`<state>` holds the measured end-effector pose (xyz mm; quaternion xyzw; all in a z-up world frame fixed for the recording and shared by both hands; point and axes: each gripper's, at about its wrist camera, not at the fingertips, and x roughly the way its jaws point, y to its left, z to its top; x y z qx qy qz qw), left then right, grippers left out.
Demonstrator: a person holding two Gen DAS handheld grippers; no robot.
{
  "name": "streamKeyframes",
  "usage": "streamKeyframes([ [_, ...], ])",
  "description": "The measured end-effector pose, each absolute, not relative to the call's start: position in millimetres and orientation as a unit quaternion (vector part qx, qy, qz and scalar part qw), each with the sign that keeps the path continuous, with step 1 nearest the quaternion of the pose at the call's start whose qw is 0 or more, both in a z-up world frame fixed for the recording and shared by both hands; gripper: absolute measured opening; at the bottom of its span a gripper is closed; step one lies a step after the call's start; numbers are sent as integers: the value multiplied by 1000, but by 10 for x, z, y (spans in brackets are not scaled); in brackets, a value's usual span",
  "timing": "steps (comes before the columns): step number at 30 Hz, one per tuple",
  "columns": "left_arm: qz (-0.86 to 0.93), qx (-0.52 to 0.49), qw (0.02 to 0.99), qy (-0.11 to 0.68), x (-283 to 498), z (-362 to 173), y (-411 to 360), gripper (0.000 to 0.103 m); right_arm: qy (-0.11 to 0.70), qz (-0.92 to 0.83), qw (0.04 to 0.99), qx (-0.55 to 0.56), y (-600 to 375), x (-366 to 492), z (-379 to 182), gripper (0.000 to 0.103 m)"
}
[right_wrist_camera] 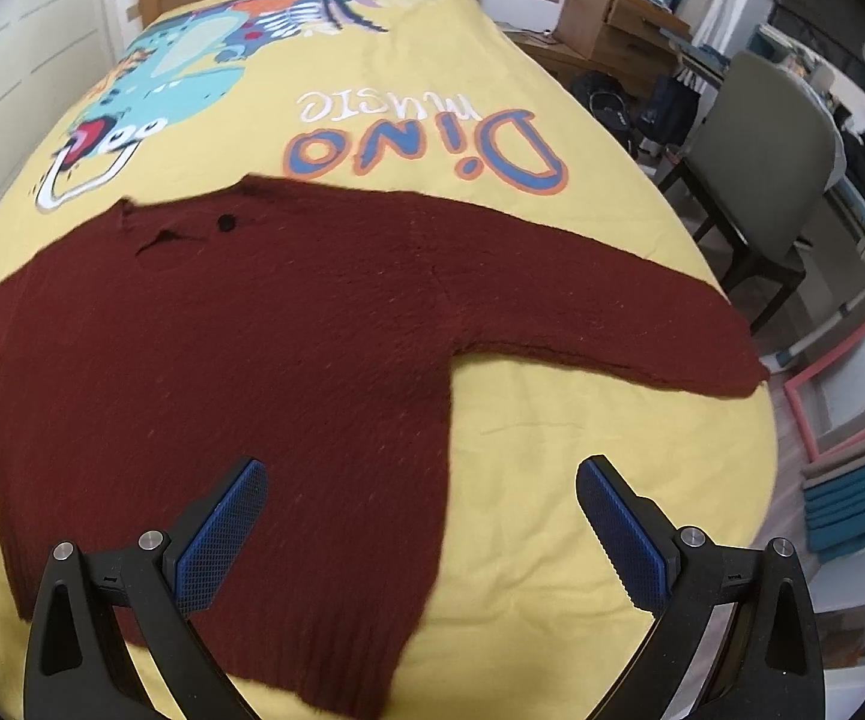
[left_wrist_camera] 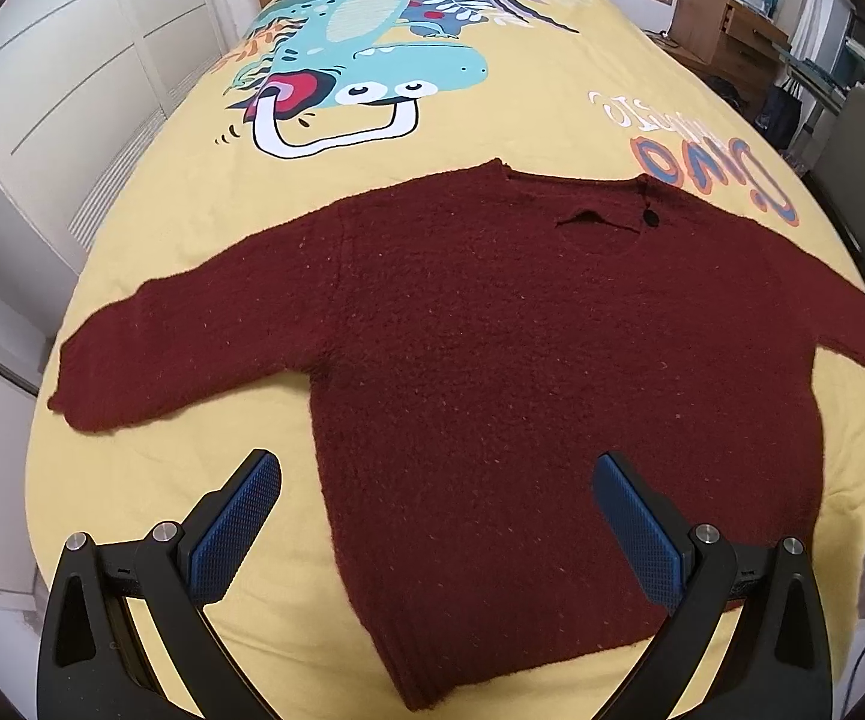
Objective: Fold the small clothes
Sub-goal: 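Grasp the sweater sleeve cuff with the right gripper and lift it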
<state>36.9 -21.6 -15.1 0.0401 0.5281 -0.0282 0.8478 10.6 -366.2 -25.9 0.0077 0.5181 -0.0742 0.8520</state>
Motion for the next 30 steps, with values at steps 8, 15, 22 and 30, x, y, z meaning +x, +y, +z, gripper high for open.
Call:
streamKeyframes([
  [8,-32,63,846,528,542,-301,-221,102,514,-142,842,85,-4718,438,-696,102],
  [15,-30,65,834,548,682,-453,-263,102,536,-225,791,190,-5901,673,-1289,102],
  [22,-27,53,825,562,785,-557,-302,102,539,-269,741,297,-6736,706,-1737,102],
  [30,-32,51,819,571,838,-639,-370,102,536,-261,736,320,-6954,924,-1741,102],
])
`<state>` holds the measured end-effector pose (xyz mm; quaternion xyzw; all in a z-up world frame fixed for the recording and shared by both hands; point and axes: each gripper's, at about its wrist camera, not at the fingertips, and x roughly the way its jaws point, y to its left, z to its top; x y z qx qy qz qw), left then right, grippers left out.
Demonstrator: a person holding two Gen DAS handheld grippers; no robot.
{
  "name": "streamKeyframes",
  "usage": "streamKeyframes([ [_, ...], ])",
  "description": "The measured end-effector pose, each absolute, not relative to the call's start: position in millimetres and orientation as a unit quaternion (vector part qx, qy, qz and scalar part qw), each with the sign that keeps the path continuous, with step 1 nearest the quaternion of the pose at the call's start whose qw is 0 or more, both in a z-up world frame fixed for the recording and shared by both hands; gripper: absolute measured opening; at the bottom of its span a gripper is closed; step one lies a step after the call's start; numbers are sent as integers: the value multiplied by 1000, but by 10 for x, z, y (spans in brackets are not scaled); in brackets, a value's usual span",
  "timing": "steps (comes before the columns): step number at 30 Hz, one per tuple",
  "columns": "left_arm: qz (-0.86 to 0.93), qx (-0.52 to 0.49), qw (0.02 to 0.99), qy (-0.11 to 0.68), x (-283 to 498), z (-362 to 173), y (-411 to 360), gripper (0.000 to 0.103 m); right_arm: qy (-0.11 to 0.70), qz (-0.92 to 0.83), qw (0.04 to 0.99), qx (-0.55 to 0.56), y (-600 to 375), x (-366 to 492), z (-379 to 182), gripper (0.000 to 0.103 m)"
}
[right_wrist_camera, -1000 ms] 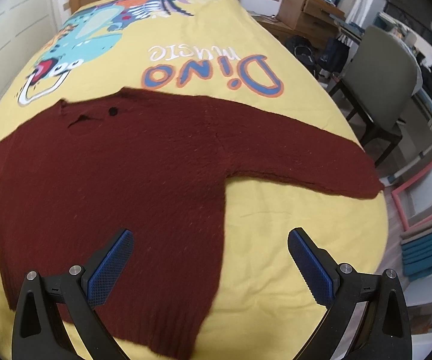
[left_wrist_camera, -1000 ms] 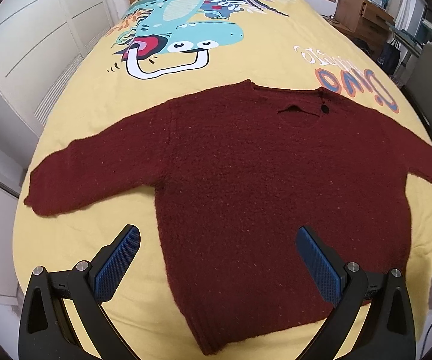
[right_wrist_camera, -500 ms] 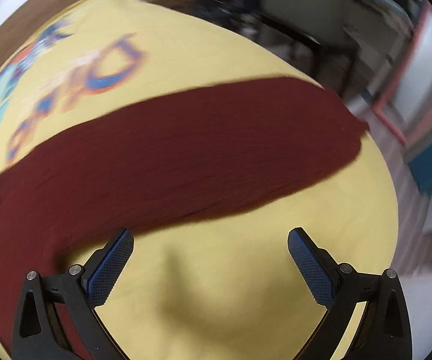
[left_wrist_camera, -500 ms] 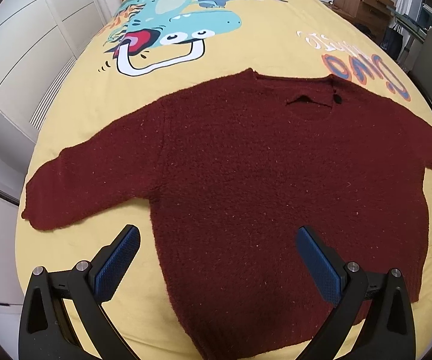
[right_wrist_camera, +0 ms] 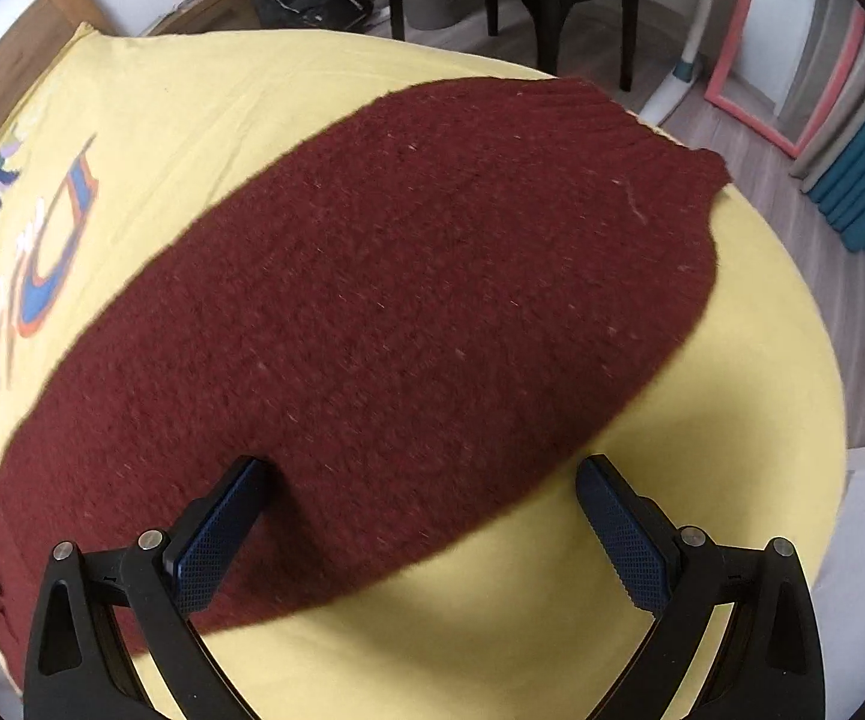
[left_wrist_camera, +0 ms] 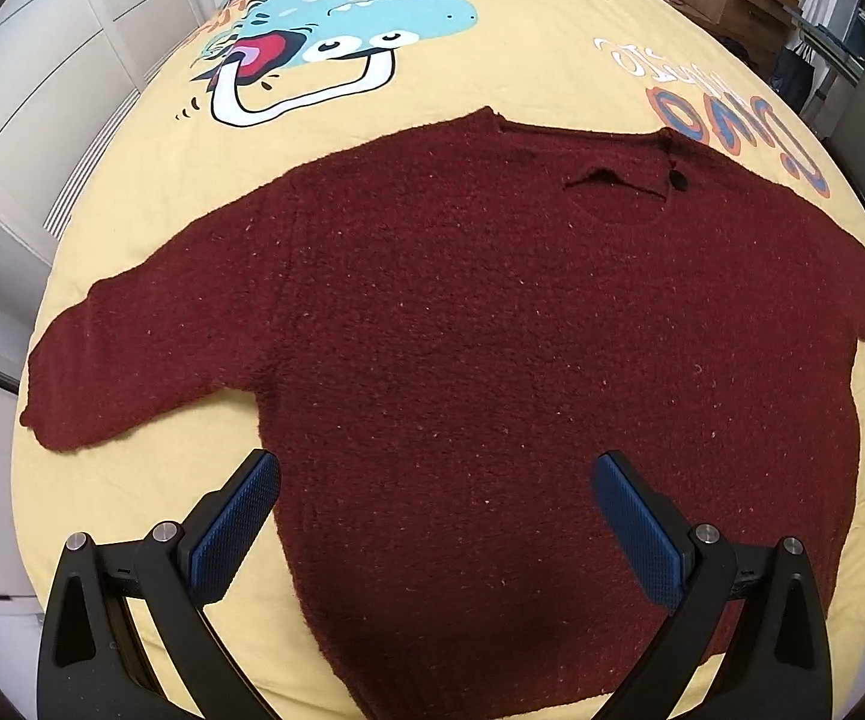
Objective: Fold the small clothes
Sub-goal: 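Grasp the sweater sleeve cuff with the right gripper and lift it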
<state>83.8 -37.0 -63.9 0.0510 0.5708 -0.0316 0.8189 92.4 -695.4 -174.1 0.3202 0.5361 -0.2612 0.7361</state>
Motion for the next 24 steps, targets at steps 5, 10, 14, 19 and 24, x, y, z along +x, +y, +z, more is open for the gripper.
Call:
streamKeyframes([
  [5,-23,54,818,573,830,-674,-329,102,516,-245,747,341,-7063,1026,-1664,32],
  [10,-19,58,820,569,807,-664,-280,102,500,-215,763,349,-7121,1119,-1457,12],
  [14,-24,53,823,565,808,-673,-231,102,475,-193,799,315,-6948,1116,-1067,11],
  [19,-38,38,825,562,845,-707,-173,102,444,-132,849,255,-6387,1255,-367,11],
  [24,-41,25,828,559,899,-737,-68,102,409,-54,888,204,-5632,1302,299,11],
])
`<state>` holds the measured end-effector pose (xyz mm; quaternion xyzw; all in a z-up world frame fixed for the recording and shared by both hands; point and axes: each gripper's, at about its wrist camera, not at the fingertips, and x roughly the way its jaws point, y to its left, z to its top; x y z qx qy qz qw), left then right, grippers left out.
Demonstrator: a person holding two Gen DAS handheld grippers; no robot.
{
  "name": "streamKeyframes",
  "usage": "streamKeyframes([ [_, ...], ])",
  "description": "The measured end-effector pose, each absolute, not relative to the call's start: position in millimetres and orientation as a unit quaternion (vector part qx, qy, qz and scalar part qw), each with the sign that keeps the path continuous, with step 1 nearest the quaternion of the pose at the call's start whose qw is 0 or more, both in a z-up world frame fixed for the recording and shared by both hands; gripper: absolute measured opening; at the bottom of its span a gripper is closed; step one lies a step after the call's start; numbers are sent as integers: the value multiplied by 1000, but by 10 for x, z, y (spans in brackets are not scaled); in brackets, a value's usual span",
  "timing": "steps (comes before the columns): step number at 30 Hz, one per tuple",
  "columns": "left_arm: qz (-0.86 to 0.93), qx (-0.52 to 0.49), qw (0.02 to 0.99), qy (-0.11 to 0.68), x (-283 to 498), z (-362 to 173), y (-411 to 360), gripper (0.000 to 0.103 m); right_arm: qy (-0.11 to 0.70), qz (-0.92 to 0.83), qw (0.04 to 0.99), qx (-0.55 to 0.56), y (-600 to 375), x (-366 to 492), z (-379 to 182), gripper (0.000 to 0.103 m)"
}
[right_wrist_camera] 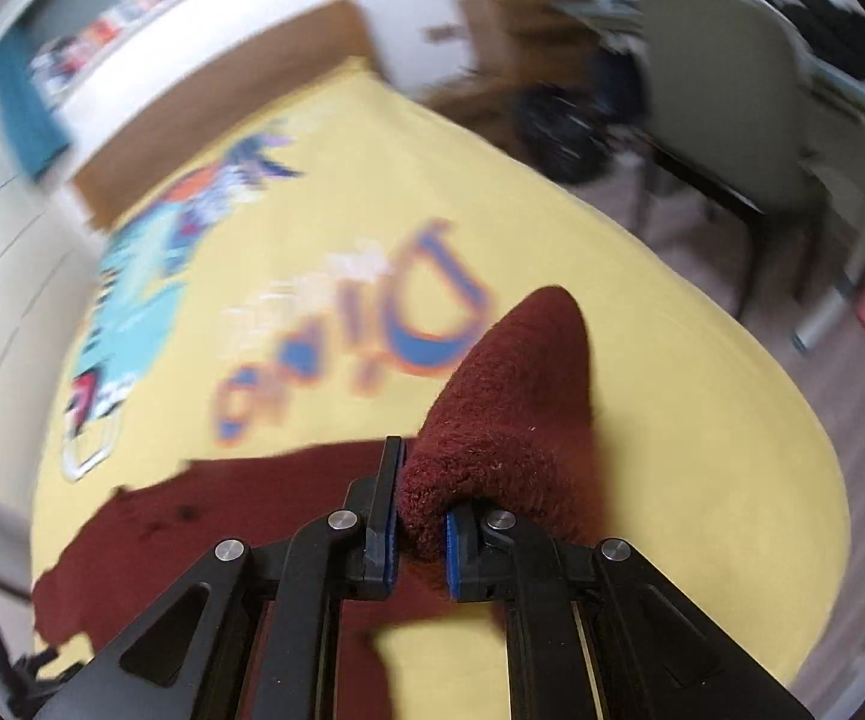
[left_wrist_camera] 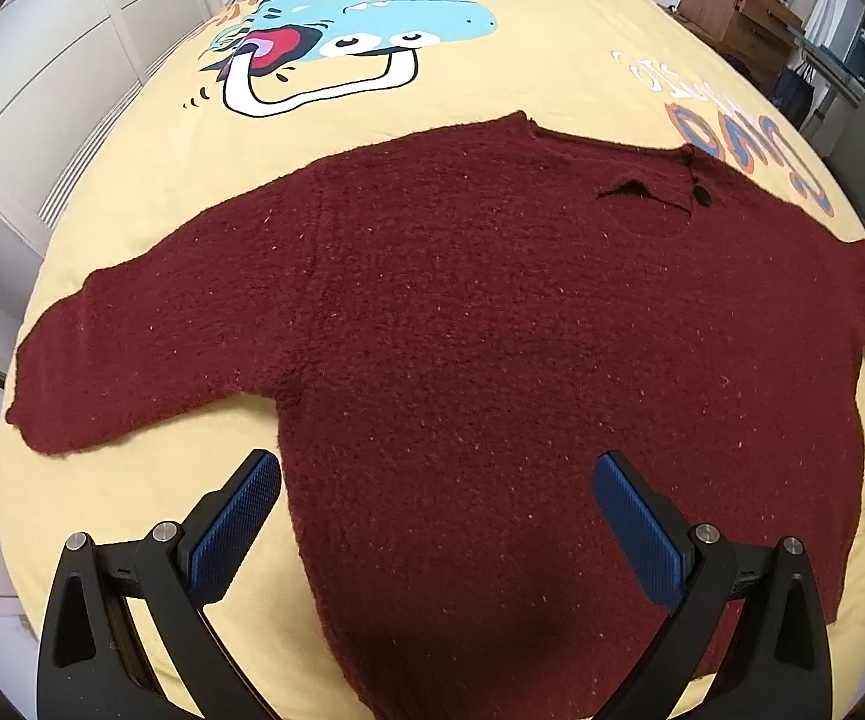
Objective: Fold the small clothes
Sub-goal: 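Grasp the sweater sleeve cuff with the right gripper and lift it, then fold the held sleeve across the sweater body, then open the right gripper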
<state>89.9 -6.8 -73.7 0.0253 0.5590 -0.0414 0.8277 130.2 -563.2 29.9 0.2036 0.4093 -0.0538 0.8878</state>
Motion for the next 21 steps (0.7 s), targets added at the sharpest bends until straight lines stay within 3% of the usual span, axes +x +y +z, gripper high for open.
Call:
streamKeyframes([
  [9,-68,20,829,555,1019,-833,136,102,421,76,892,149,-3965,1757,531,11],
  [21,-65,10,817,573,1056,-1032,346,102,555,153,812,96,-2437,1619,-652,12],
])
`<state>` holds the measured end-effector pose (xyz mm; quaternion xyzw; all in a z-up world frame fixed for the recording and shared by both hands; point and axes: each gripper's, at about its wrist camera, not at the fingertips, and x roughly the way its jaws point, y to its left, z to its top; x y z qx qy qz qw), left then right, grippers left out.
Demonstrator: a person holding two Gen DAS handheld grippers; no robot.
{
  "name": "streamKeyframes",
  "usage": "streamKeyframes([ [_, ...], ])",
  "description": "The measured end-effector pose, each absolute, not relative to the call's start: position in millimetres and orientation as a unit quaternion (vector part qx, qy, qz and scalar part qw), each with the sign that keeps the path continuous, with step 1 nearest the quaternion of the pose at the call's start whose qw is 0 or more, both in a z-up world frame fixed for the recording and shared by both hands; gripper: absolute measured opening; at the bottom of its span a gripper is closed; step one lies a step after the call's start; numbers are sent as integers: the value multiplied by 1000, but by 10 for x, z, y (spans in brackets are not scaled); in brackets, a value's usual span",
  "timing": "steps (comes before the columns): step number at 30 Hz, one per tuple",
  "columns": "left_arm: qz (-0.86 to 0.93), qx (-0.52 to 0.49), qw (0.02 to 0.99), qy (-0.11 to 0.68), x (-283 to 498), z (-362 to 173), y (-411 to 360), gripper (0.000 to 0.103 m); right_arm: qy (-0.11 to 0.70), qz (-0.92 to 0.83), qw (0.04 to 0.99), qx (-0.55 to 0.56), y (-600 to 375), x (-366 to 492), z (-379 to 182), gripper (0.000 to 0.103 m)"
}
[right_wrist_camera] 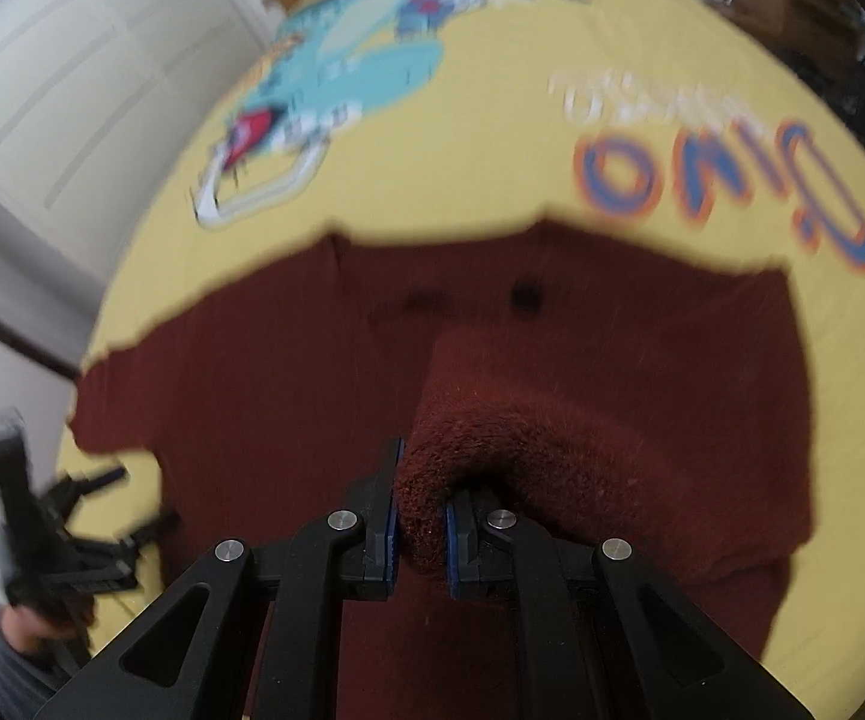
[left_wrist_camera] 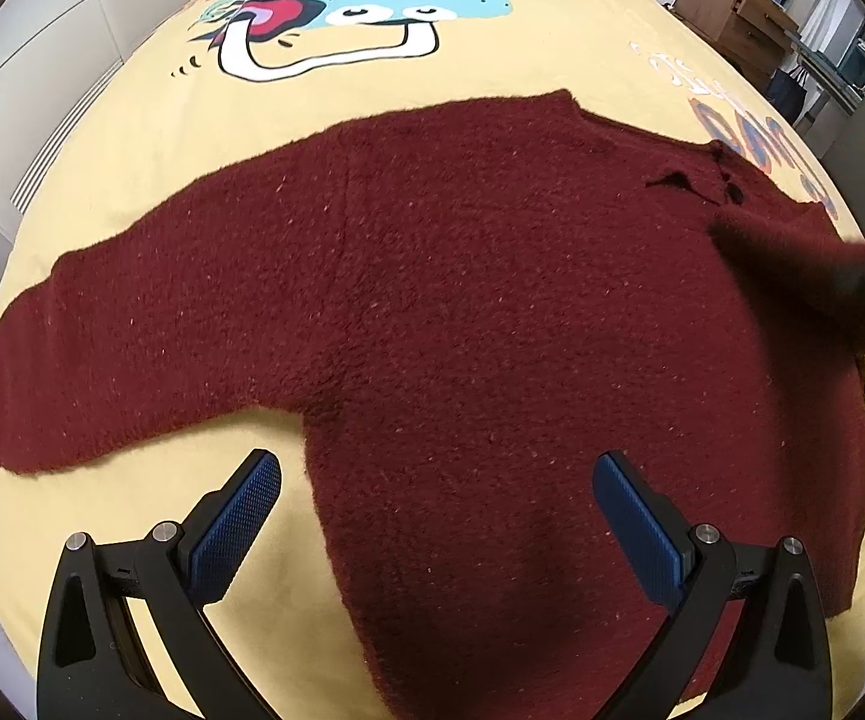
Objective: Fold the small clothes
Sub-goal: 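Fold the held sleeve across the sweater body, then open the right gripper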
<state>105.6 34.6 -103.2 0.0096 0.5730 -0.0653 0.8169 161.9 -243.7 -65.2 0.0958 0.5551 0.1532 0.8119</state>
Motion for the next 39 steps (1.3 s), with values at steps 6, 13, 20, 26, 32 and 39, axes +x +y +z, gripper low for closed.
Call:
streamKeyframes([
  [6,-67,13,817,573,1024,-1027,347,102,605,130,782,76,-2415,1424,-1066,23],
  [13,-68,17,820,569,1022,-970,285,102,623,83,777,30,-2542,1417,-1069,79],
  [20,-71,30,822,564,1003,-896,200,102,631,71,772,17,-2834,1303,-974,84],
  [26,-95,60,825,553,1038,-800,-120,102,611,28,791,-7,-3255,986,-863,85],
  [32,-171,113,825,527,1122,-679,-906,102,614,-20,788,28,-3798,658,-901,85],
  [39,-278,195,801,493,1070,-677,-2011,102,616,-33,783,71,-4063,504,-1063,85],
])
